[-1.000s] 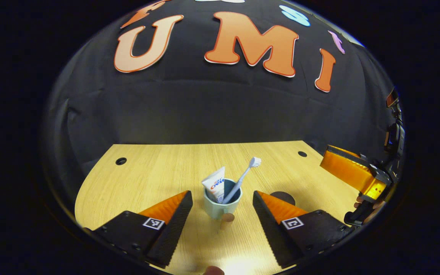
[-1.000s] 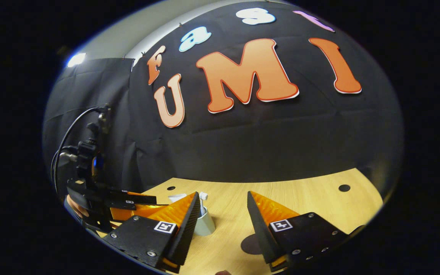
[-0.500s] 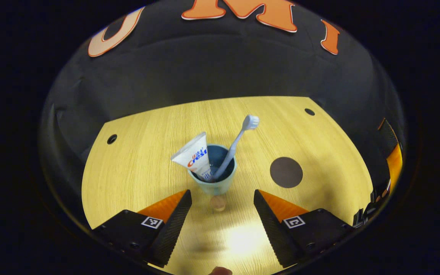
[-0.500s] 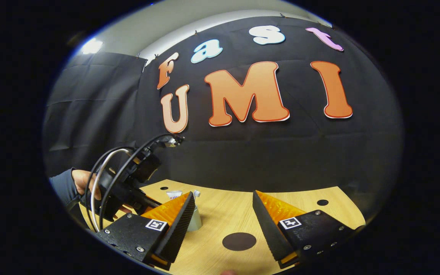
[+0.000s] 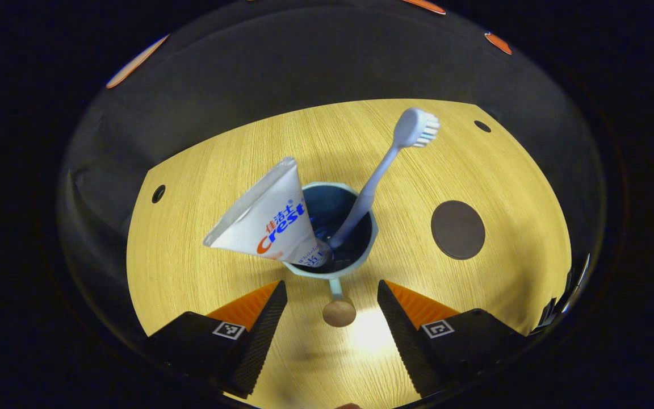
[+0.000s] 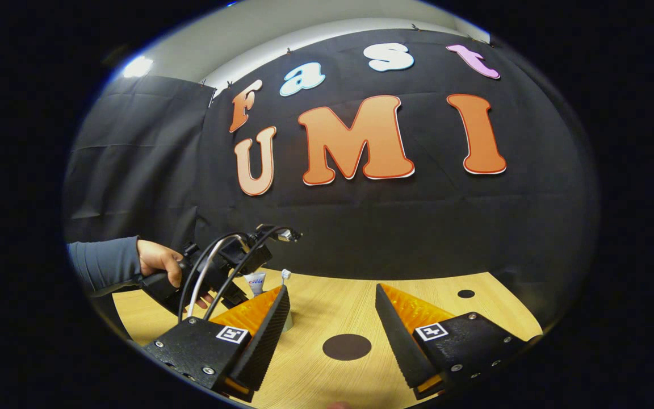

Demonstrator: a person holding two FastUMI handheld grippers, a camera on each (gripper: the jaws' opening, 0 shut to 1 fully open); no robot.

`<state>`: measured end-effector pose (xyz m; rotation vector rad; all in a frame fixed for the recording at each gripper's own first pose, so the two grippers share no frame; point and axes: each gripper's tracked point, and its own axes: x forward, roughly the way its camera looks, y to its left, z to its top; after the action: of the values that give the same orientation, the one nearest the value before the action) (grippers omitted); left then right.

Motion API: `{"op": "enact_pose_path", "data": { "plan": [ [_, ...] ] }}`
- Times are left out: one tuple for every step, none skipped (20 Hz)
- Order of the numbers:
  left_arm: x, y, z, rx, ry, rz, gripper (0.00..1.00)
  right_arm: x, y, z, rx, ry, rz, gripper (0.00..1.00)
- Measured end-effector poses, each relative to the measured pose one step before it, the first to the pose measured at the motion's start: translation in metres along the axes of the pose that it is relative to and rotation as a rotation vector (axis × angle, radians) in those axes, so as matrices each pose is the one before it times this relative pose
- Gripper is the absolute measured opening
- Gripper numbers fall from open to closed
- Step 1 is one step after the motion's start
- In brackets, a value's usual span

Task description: Put the toothbrush and toothpaste on the desktop into the cup, then pick up the cup and place it on the coaster on the desktop.

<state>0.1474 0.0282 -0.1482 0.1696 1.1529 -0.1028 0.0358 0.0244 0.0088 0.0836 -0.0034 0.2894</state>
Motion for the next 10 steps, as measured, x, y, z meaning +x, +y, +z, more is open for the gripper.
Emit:
{"op": "enact_pose_path", "data": {
  "plan": [
    [0.0038,0.00359,-0.00135,-0.00313,0.01079,0.00061,0.95,-0.00232,0.00001,0.00034,-0.00808,-0.00319,-0.00227,0.92],
    [0.00437,0.00021,-0.00073,-0.00466,0.01456,-0.00685,0.87,-0.00289,-0.00008,0.00214,-0.01101,-0.0058,-0.002,0.92],
    [0.00437,-0.00265,-0.00236,-0.00614,0.0108,-0.00721,0.81,-0.00279,-0.00057,-0.00001,-0.01497,-0.0026,-0.00549,0.92],
    [0.00357,-0.00167,-0.00373,-0.00914,0.01062,-0.00336,0.77,-0.00218,0.00113,0.00036,-0.00762,-0.00511,0.0044,0.91],
    [0.00482,-0.00145,0.00017,-0.01269,-0.0001,-0.0058,0.55,-0.00164,0.003,-0.00093,-0.0008,-0.00356,0.0093,0.92],
    [0.00369,-0.00107,0.0008,-0.01749,0.00417,0.00421,0.36,-0.00186,0.00281,-0.00047,0.00382,-0.00433,0.01016,0.92],
    [0.00369,-0.00248,0.00313,-0.00294,-0.01038,-0.00199,0.38,-0.00306,0.00268,-0.00134,-0.0005,0.0031,0.00613,0.92],
    [-0.00121,-0.00185,0.00293,-0.00538,-0.00405,-0.00564,0.28,-0.00204,0.00043,-0.00172,-0.00525,0.00646,-0.00301,0.92],
    [0.00461,-0.00298,0.00414,-0.01067,-0.00819,-0.00253,0.28,-0.00105,0.00146,-0.00135,-0.00696,0.00505,-0.00304,0.92],
    [0.0021,-0.00318,0.00577,-0.00296,-0.00983,-0.00637,0.26,-0.00103,-0.00032,-0.00008,-0.00695,0.00161,-0.00816,0.92]
  ]
}}
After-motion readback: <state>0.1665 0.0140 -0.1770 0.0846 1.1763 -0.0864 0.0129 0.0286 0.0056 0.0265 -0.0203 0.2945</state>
